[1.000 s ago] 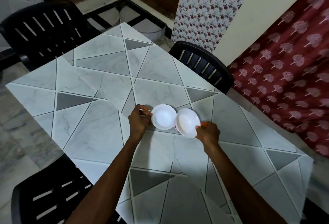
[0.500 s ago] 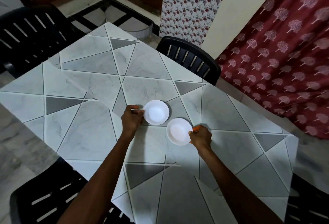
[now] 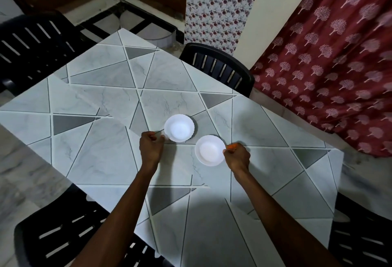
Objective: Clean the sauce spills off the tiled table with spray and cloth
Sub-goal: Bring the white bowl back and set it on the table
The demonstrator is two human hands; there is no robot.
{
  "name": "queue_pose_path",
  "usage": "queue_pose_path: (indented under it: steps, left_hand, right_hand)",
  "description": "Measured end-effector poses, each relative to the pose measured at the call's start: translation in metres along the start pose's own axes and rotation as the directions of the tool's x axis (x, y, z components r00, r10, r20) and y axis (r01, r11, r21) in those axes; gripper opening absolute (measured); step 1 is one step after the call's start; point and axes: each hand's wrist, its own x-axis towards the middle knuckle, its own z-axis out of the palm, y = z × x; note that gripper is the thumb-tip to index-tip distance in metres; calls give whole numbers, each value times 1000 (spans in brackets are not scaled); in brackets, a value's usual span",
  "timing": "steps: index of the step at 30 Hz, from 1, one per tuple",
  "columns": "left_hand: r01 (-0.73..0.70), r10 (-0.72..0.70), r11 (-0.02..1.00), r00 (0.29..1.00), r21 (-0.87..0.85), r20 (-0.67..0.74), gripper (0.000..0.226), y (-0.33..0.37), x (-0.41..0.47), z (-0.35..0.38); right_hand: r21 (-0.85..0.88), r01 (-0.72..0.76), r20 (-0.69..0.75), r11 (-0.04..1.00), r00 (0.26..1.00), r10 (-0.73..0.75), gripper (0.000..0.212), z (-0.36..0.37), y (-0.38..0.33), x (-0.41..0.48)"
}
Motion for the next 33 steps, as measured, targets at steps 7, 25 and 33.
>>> queue_pose_path:
  steps: [7, 25, 33]
  left_hand:
    - [56, -53, 998, 989, -18, 139, 2, -15, -70, 9]
    - [74, -59, 995, 976, -66, 209, 9, -10, -103, 14]
    - [92, -74, 994, 967, -62, 243, 10, 0, -91, 18]
  right_hand:
    - [-17, -33, 110, 999, 993, 35, 5, -10, 15, 0]
    - [79, -74, 174, 994, 983, 59, 14, -1, 10, 1]
    - [88, -78, 180, 993, 982, 61, 14, 1, 13, -2]
